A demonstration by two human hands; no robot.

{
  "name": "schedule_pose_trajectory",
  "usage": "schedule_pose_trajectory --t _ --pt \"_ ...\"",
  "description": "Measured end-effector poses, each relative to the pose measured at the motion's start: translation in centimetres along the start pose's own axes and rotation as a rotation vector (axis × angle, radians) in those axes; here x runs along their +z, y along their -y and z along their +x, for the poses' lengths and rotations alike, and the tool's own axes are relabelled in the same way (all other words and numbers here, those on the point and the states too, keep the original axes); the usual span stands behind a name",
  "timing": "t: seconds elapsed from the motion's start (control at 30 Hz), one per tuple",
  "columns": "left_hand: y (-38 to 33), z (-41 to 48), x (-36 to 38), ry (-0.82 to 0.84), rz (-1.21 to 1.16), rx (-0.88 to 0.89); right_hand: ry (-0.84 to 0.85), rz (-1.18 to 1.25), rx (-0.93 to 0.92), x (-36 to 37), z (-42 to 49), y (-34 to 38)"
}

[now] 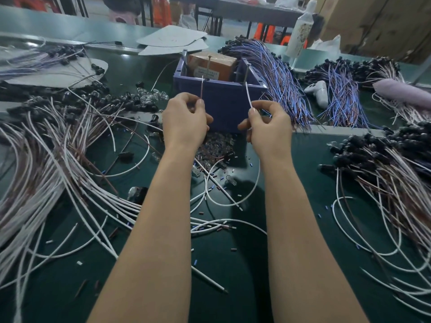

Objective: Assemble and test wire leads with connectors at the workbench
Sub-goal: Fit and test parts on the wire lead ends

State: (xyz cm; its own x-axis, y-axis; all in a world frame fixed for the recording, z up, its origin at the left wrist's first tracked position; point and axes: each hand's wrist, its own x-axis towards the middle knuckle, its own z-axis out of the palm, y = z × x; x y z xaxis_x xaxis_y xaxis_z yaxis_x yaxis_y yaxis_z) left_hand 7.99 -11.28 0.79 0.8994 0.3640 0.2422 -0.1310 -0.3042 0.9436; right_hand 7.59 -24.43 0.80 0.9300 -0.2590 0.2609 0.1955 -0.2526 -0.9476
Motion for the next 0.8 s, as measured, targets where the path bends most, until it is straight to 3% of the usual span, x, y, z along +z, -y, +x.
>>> schedule_pose_trajectory --t 0.67,0.8 --pt "-0.45 -0.28 0.24 0.026 0.023 -0.007 0.035 0.003 0.049 -0.22 -0.5 0.5" --pt "-0.43 -0.25 0.07 0.03 0.01 -0.016 0.22 0.275 0.236 -0.36 -0.54 0.81"
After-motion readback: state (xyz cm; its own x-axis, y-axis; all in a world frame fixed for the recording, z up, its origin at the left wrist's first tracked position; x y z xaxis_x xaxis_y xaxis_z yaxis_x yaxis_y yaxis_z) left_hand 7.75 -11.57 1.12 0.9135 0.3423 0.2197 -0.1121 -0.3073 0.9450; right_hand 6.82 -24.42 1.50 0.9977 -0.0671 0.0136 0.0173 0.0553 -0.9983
